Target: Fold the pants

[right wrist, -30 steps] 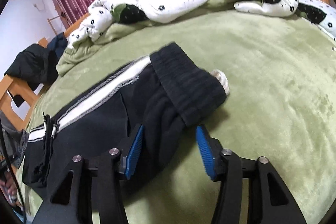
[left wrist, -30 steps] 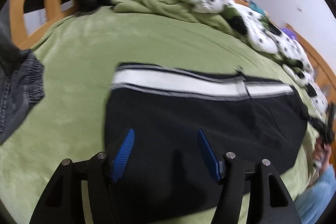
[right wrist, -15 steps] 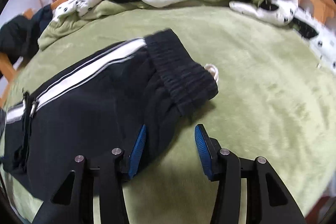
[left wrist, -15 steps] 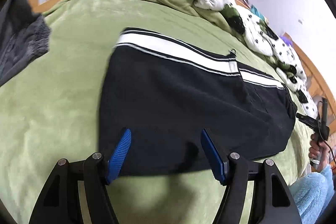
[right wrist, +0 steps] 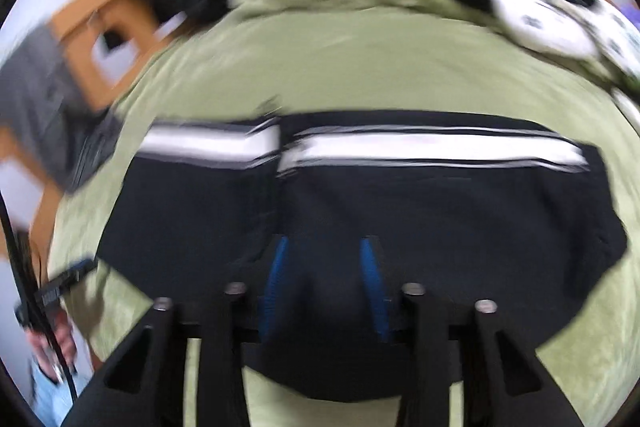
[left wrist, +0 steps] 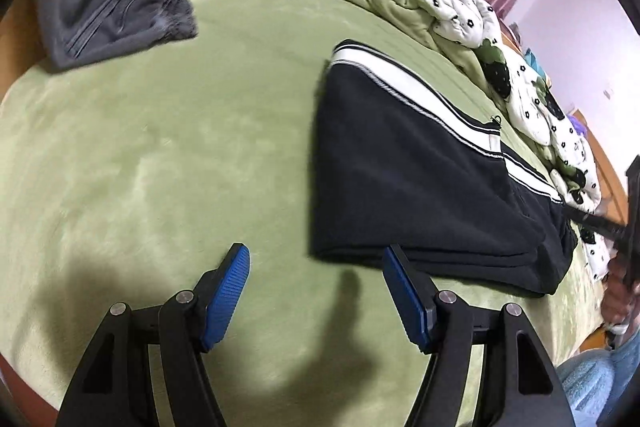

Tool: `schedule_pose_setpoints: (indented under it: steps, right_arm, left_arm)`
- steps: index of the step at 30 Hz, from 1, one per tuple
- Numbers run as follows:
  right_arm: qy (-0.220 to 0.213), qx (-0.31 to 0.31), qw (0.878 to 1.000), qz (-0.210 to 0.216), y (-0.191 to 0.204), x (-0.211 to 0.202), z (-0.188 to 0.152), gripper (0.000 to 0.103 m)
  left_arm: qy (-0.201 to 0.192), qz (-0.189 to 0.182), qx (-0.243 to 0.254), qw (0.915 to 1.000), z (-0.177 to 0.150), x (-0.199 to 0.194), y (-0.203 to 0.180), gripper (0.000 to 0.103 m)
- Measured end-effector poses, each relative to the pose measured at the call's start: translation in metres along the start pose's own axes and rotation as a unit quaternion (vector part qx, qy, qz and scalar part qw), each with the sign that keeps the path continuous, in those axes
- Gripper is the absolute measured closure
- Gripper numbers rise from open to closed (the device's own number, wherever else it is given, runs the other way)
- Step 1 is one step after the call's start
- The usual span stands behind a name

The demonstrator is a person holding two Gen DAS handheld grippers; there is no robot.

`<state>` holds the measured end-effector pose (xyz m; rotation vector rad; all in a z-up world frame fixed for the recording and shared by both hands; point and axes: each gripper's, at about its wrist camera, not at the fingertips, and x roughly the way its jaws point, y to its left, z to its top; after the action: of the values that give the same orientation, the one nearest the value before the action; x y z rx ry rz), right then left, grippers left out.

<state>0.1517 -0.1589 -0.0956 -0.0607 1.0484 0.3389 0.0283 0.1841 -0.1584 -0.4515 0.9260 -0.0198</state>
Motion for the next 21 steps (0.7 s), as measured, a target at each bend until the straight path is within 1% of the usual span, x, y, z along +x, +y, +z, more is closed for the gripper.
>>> schedule_pose_setpoints:
  steps: [1, 3, 4, 6, 8, 10, 13, 15, 16, 17, 18, 19, 20, 21]
  right_arm:
    - [0.015, -0.027, 1.0, -0.003, 0.018, 0.01, -0.005, 0.075]
    - [0.03, -0.048, 0.998, -0.005, 0.034, 0.023, -0.011, 0.077]
    - [0.032, -0.048, 0.998, -0.004, 0.038, 0.027, -0.012, 0.079]
    - [0.039, -0.037, 0.999, 0.004, 0.039, 0.035, -0.017, 0.095]
    - [0.047, -0.031, 0.998, 0.006, 0.038, 0.037, -0.027, 0.095]
    - [0.047, -0.029, 0.998, 0.026, 0.034, 0.033, -0.038, 0.096]
    - [0.06, -0.025, 0.997, 0.037, 0.03, 0.038, -0.051, 0.096]
    - [0.048, -0.04, 0.997, 0.046, 0.029, 0.032, -0.047, 0.093]
    - [0.035, -0.038, 0.997, 0.055, 0.026, 0.028, -0.042, 0.092]
    - [0.014, -0.026, 0.997, 0.07, 0.021, 0.022, -0.036, 0.089]
    - [-0.008, -0.008, 0.997, 0.08, 0.015, 0.019, -0.027, 0.075]
    - [-0.019, 0.006, 0.997, 0.079, 0.01, 0.021, -0.018, 0.063]
    - [-0.024, 0.014, 0.997, 0.073, 0.008, 0.027, -0.008, 0.045]
    - [-0.025, 0.016, 0.997, 0.067, 0.006, 0.033, -0.002, 0.043]
  left_arm:
    - [-0.001, -0.004, -0.004, 1.0, -0.001, -0.001, 0.004, 0.036]
    - [-0.004, -0.009, -0.007, 0.9999, -0.002, 0.0, 0.008, 0.036]
    - [-0.005, -0.01, -0.006, 0.9999, -0.002, 0.0, 0.008, 0.036]
    - [-0.004, -0.011, -0.002, 0.9999, -0.001, 0.0, 0.009, 0.036]
    - [-0.003, -0.01, 0.005, 0.9999, 0.0, 0.002, 0.008, 0.036]
    - [-0.002, -0.012, 0.013, 0.9998, 0.002, 0.003, 0.009, 0.036]
    - [-0.002, -0.018, 0.02, 0.9996, 0.004, 0.005, 0.012, 0.036]
    - [-0.001, -0.021, 0.02, 0.9996, 0.005, 0.007, 0.012, 0.036]
    - [-0.003, -0.023, 0.022, 0.9995, 0.006, 0.007, 0.013, 0.036]
    - [-0.004, -0.026, 0.024, 0.9994, 0.006, 0.006, 0.012, 0.036]
    - [-0.006, -0.03, 0.027, 0.9992, 0.007, 0.006, 0.012, 0.036]
    - [-0.009, -0.034, 0.031, 0.9989, 0.007, 0.006, 0.012, 0.036]
    - [-0.013, -0.04, 0.035, 0.9985, 0.008, 0.005, 0.011, 0.036]
    - [-0.014, -0.046, 0.037, 0.9982, 0.008, 0.005, 0.01, 0.036]
